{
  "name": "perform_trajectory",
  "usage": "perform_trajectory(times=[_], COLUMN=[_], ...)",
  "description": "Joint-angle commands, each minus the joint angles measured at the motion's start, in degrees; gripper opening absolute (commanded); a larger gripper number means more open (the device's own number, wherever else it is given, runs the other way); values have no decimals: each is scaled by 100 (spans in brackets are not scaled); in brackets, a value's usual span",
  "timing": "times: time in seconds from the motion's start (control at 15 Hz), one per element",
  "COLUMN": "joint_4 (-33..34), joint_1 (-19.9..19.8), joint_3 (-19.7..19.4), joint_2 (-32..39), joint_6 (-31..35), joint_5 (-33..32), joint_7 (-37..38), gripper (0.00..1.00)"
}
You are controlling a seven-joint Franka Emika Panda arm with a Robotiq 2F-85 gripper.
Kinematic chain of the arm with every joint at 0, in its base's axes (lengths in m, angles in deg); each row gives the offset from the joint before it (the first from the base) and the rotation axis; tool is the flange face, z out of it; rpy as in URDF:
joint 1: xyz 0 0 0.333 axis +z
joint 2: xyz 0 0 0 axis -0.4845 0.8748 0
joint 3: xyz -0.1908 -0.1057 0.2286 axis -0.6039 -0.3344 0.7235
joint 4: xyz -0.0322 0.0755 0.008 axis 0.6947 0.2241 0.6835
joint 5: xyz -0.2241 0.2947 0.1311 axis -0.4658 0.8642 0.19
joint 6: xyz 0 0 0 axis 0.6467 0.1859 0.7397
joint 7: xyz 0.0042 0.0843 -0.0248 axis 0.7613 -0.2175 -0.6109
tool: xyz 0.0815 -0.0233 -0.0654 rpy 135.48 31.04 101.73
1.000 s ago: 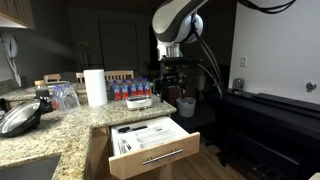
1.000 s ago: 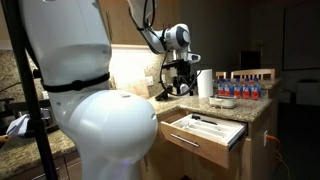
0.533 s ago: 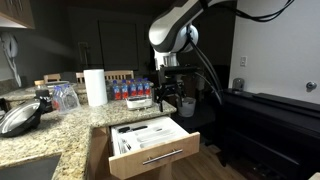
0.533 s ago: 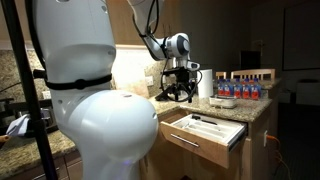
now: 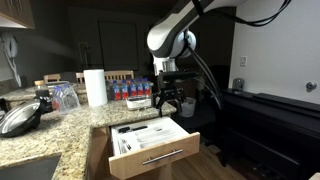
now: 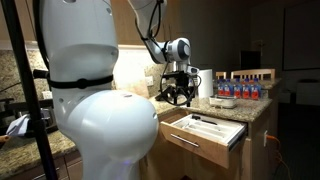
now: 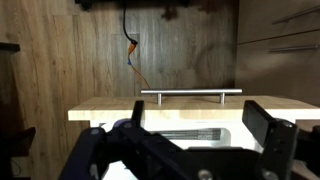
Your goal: Close the open drawer
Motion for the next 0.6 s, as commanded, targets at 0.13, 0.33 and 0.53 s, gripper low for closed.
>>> perform_trajectory(times=[0.13,0.33,0.53], joint_4=[101,188,382], joint_1=[110,173,230], joint_3=[-52,-33,-56], joint_2=[756,1209,1674], joint_6=[-30,-90,-166], joint_5=[381,562,573], joint_7=[-457,-686,-747], gripper=[100,100,100])
